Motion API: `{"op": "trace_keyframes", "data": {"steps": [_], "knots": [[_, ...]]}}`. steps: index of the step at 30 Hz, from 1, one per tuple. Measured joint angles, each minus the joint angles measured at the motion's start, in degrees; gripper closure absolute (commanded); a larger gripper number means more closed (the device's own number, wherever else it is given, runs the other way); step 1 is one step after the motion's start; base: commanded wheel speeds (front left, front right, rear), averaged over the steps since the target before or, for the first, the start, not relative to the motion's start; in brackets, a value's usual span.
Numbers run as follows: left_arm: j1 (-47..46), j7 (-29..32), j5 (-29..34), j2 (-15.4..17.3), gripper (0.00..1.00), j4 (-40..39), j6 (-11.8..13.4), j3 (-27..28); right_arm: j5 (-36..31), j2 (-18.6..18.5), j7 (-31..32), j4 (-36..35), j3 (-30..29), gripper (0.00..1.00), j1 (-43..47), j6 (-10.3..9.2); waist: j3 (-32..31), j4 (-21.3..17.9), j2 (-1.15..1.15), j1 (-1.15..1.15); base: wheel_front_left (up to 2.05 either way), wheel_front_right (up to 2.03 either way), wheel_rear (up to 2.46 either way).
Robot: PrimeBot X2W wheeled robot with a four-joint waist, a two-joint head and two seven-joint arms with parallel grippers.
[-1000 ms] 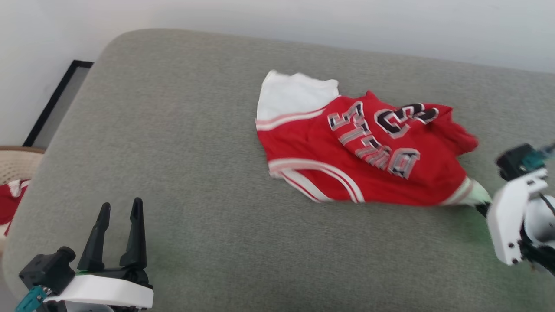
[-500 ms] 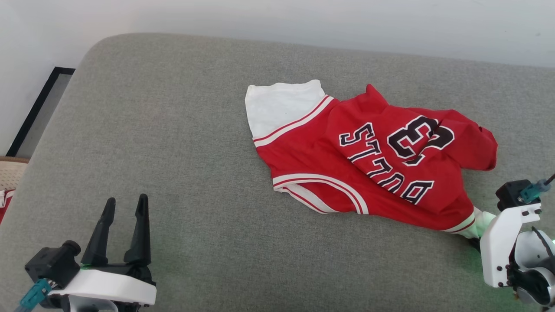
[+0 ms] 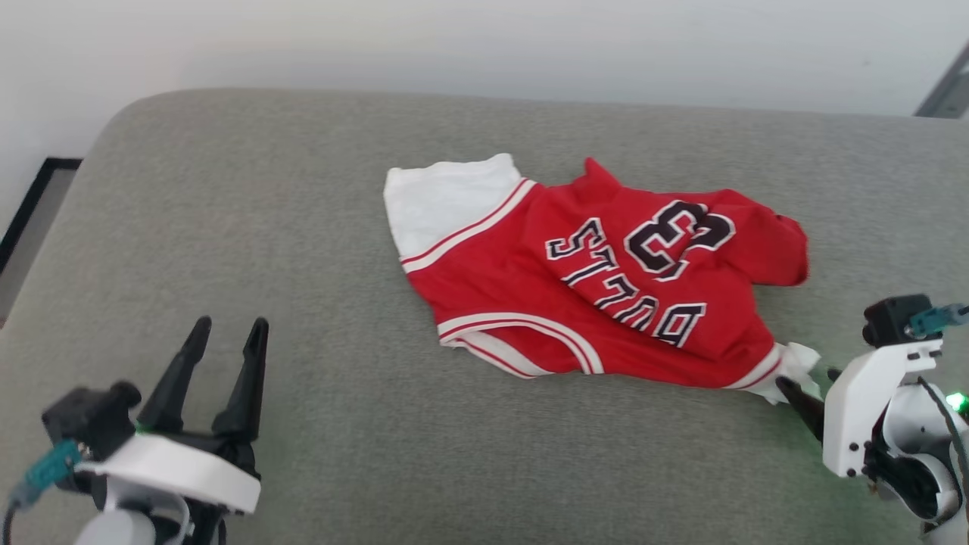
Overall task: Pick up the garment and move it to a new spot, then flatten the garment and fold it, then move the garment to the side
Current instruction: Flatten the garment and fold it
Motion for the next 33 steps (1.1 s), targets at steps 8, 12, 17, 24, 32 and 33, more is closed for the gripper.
{"op": "trace_keyframes", "data": {"steps": [8,12,17,24,32,33], "knots": [[-5.0,6.4,-3.8,5.5,0.00,-1.3,0.0,-4.1,-1.5,3.1,-7.5,-6.2,-2.0,0.00,1.1,0.00,-0.6,-3.8,0.00,0.00,0.00,0.00,0.00],[-8.7,11.4,-5.8,8.2,0.00,-1.6,0.0,-6.8,-3.4,5.5,-13.2,-9.5,-2.8,0.00,1.3,-0.01,-0.4,-6.4,0.00,0.00,0.00,0.00,0.00],[-13.8,19.3,-8.2,11.4,0.00,-0.8,0.0,-10.6,-6.6,8.7,-20.9,-11.7,-4.3,0.00,1.2,-0.01,0.5,-9.7,0.00,0.00,0.00,0.00,0.00],[-23.9,31.5,-11.5,13.6,0.00,5.8,0.0,-14.7,-10.9,13.6,-32.2,-12.2,-4.2,0.00,0.8,-0.01,2.3,-14.5,0.00,0.00,0.00,0.00,0.00],[-34.7,41.1,-11.5,15.6,0.00,16.6,0.0,-18.3,-12.9,16.3,-39.1,-11.2,-3.0,0.00,-0.2,-0.01,5.4,-18.3,0.00,0.00,0.00,0.00,0.00],[-35.9,42.5,-11.5,15.7,0.00,18.4,0.3,-18.4,-12.9,16.4,-39.4,-11.1,-2.7,0.00,-0.3,-0.01,5.9,-18.8,0.00,0.00,0.00,0.00,0.00]]}}
